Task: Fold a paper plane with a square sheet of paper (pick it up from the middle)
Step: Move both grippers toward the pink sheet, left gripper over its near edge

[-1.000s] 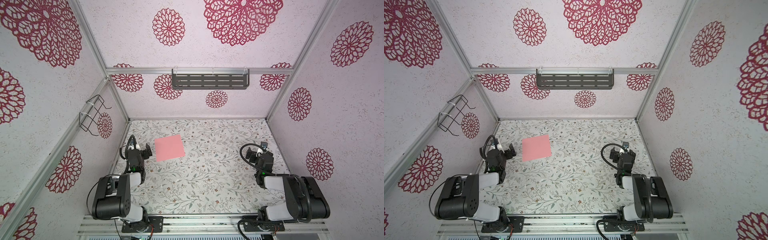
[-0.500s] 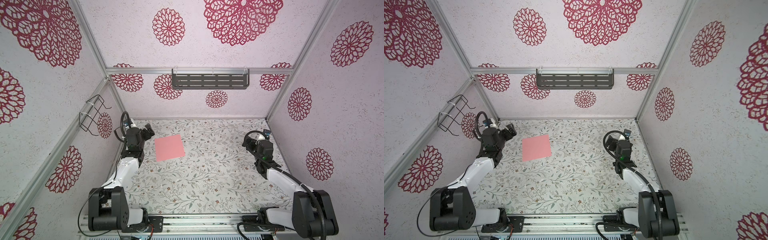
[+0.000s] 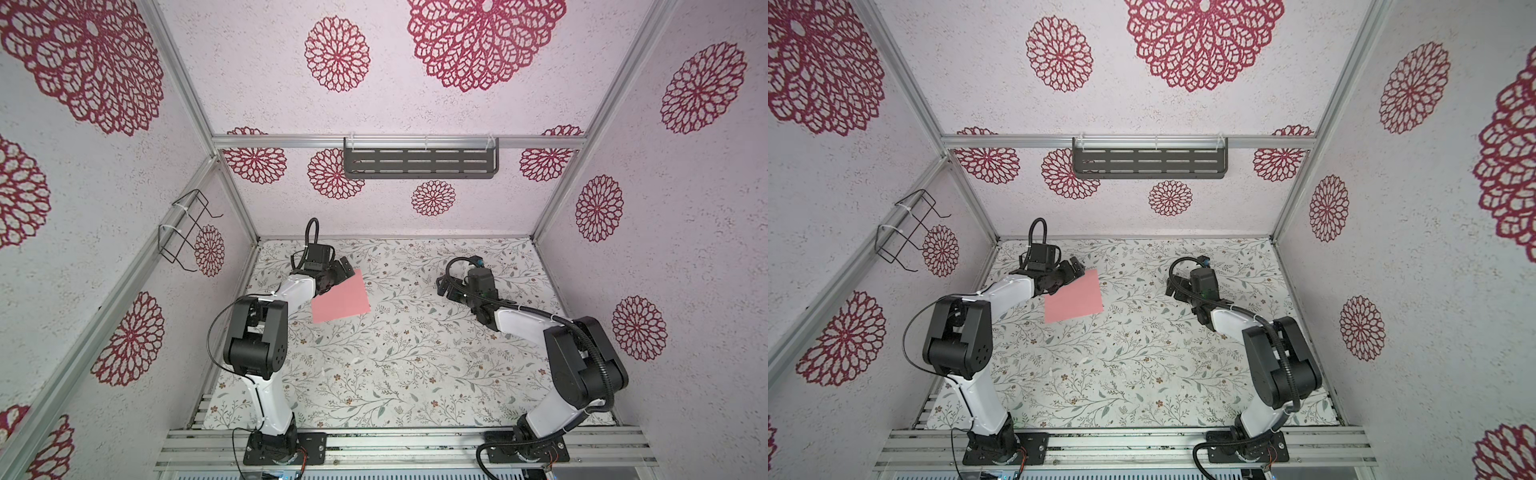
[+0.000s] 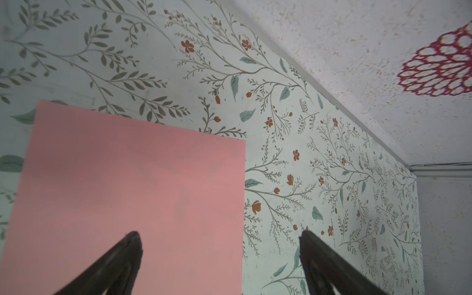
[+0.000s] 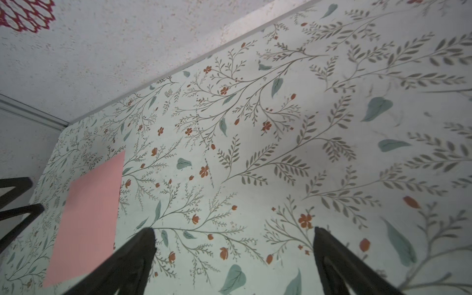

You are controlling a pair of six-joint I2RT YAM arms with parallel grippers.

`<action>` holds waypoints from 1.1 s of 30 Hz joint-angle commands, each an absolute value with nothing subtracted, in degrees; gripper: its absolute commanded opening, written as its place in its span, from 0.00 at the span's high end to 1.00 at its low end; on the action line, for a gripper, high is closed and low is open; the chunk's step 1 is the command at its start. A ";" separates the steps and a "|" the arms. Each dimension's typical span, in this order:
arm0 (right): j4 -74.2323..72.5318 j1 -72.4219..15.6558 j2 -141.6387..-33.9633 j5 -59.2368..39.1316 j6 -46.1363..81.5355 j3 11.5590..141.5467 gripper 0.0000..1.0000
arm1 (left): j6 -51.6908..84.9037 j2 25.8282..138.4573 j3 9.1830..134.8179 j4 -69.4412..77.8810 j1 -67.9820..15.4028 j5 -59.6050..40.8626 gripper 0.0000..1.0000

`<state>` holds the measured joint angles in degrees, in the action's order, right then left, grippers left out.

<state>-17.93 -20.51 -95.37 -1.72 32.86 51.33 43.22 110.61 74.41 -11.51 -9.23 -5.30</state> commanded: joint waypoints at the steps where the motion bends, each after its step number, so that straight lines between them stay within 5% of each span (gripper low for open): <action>1: -17.69 -21.15 -95.57 -3.52 34.48 54.31 0.01 | 45.71 113.03 76.42 -16.44 -9.48 -6.10 0.00; 12: -16.96 -22.23 -98.43 -4.78 35.92 56.67 0.01 | 45.80 115.89 75.17 -22.15 -11.67 -8.00 0.04; 24: -13.14 -23.52 -98.79 -5.40 37.12 57.92 0.01 | 48.19 106.60 61.45 -23.84 -21.62 -14.52 0.02; 33: -12.34 -25.56 -98.53 -20.91 39.86 57.53 0.07 | 49.97 98.40 60.92 -24.29 -25.52 -21.23 0.04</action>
<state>-12.49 -24.14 -99.07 -13.61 38.20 56.55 48.45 102.56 60.31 -22.41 -26.83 -19.92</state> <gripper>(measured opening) 0.935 0.965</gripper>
